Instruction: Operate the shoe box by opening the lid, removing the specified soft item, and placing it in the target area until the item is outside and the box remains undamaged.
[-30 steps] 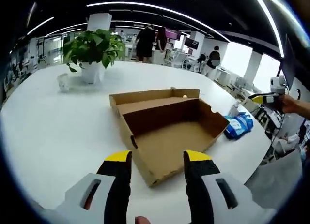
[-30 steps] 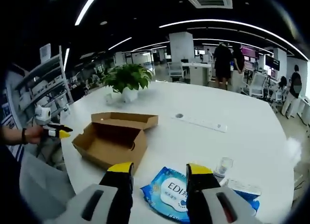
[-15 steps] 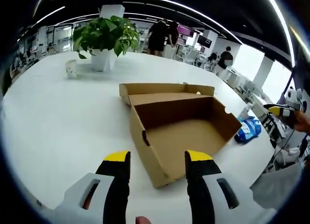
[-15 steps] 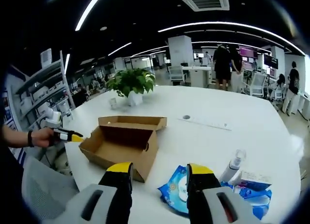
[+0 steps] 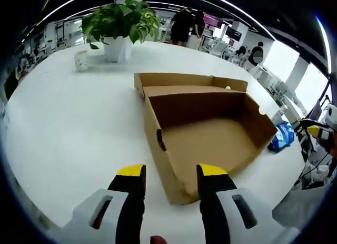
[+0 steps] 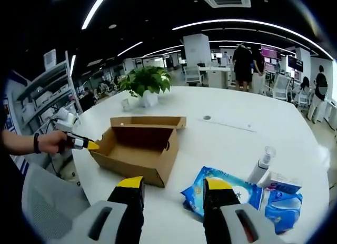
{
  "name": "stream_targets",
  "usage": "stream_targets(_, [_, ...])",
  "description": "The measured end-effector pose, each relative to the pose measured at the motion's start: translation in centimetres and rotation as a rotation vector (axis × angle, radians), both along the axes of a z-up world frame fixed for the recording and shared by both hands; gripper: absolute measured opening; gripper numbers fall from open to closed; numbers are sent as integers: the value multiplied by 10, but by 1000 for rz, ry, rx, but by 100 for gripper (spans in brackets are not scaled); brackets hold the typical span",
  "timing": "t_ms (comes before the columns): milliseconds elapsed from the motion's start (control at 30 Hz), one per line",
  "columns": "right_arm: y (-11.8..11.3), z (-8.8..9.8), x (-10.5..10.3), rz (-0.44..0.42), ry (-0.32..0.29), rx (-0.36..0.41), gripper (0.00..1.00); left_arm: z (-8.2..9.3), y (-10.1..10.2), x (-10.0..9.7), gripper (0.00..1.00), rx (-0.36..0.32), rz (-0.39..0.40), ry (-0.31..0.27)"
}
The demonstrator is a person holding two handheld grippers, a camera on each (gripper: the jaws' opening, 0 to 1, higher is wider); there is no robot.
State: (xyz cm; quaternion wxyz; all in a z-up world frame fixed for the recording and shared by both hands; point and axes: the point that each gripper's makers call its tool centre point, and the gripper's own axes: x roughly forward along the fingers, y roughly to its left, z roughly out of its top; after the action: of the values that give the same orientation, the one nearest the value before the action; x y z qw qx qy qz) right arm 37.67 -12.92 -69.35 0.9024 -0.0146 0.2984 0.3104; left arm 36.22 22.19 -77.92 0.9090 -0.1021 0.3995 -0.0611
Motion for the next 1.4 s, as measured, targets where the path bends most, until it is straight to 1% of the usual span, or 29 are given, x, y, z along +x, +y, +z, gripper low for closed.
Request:
stream_targets(133, [4,-4,1,8,5,-4,42,-4,-2,-1,38,-6,20,5])
stream_targets(233, [8,-6,2,13,10,-5,42,-6,0,-2,33,-3,39,10])
stream_targets(333, [11,-9,5,19,18,-2,41,-12,5,-4,24,-13,75,36])
stream_targets(367, [12,-9,5,22,21,-2,41,-13,3,-5,22,-33,88,46])
stream_targets(400, [15,-11,6,27,26,-3,41,-13,2,-3,21,-68,120,46])
stream_targets(467, [17,-12,8,31,30,-6,41,-12,1,-3,16,-64,122,43])
stream_targets(567, [25,-11,13,38,32,-3,40,-14,0,-3,15,-7,120,44])
stream_targets(667, [31,-9,21,42,29,1,40,-14,1,-3,14,4,128,40])
stream_targets(733, [35,-8,31,39,26,3,39,-14,1,-3,13,14,133,36])
stream_targets(900, [48,-11,42,61,25,-5,39,-14,3,-2,13,4,164,33])
stream_targets(1100, [66,-14,50,76,35,8,38,-15,4,-2,12,23,173,26])
stream_targets(1200, [73,-13,57,74,33,11,38,-15,4,-2,11,19,181,21])
stream_targets(1300, [78,-13,65,69,33,16,38,-15,5,-3,12,-2,196,9])
stream_targets(1400, [84,-12,77,53,33,20,38,-15,4,-3,12,4,190,0])
